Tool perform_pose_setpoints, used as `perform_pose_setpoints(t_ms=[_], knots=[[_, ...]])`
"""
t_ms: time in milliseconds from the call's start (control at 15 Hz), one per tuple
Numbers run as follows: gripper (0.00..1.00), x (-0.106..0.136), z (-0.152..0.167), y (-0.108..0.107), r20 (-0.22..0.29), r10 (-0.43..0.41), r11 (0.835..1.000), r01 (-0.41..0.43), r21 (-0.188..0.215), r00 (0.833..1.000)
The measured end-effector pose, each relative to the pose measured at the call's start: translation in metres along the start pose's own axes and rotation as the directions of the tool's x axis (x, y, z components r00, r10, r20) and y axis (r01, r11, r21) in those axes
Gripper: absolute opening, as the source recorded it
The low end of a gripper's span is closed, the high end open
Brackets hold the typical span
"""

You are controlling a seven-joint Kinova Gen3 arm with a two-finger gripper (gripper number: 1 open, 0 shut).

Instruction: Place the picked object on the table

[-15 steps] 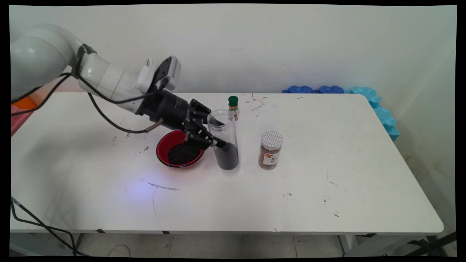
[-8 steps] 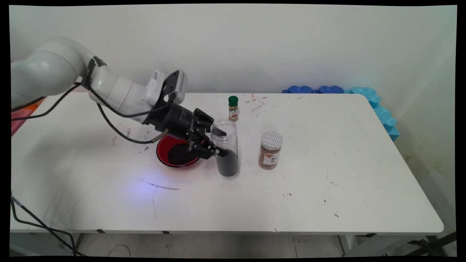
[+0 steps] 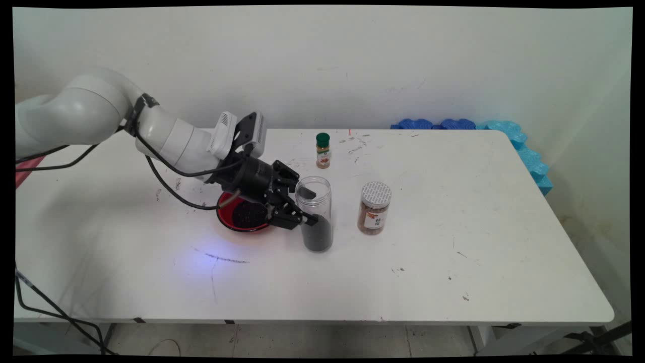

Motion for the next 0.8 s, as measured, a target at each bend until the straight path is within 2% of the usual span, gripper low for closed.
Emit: perform_pose_setpoints(t_ms=[800], knots=[[0.00, -0.0054, 0.0099, 0.0027, 0.003, -0.031, 1.000, 0.031, 0.006, 1.000]])
